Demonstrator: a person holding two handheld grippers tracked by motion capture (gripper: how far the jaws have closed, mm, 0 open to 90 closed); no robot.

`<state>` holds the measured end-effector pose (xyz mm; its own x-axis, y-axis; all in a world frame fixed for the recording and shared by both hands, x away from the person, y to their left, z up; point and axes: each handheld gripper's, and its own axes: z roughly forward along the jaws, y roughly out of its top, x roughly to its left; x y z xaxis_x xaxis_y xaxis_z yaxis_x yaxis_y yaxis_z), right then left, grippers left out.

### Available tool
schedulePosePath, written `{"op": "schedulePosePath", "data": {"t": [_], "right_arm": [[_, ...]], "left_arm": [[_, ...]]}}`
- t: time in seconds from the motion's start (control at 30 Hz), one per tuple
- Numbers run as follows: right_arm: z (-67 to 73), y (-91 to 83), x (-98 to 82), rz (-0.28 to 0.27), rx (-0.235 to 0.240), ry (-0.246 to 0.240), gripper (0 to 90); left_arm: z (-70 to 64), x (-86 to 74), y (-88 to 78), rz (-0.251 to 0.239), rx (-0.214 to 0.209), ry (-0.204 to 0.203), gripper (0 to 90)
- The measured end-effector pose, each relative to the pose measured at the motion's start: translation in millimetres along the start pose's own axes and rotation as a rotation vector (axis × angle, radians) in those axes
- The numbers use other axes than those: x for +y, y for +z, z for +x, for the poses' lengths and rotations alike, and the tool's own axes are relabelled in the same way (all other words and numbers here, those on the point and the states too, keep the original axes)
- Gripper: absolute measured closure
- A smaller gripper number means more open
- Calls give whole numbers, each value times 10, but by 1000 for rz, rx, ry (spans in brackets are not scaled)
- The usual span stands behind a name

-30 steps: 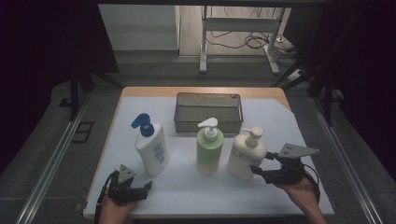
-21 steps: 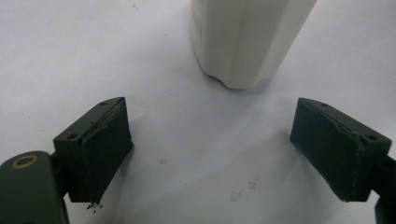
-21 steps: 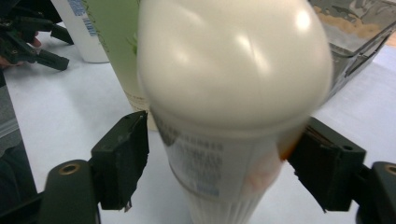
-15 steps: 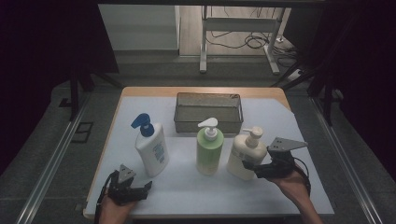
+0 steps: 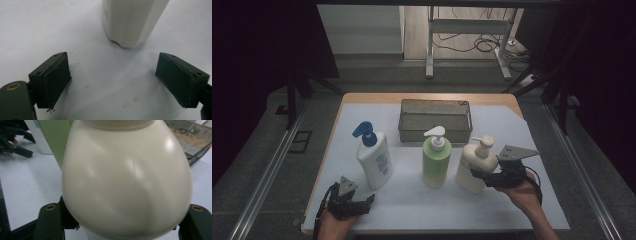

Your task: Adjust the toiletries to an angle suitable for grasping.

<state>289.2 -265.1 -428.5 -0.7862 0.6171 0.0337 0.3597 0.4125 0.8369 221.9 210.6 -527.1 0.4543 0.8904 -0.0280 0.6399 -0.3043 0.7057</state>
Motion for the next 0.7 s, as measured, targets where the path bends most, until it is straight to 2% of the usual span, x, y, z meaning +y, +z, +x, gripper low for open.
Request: {"op": "schedulePosePath", "data": {"t": [0.13, 0.37, 0.7], "right_arm": [[-3, -23, 24, 19, -27, 13, 352], [-48, -81, 91, 19, -65, 37, 355], [-101, -148, 238, 18, -61, 47, 355]], "left_arm": [[1, 0, 0, 0, 0, 0, 119], [3, 1, -2, 3, -1, 3, 119], [4, 2, 0, 1, -1, 3, 119]]}}
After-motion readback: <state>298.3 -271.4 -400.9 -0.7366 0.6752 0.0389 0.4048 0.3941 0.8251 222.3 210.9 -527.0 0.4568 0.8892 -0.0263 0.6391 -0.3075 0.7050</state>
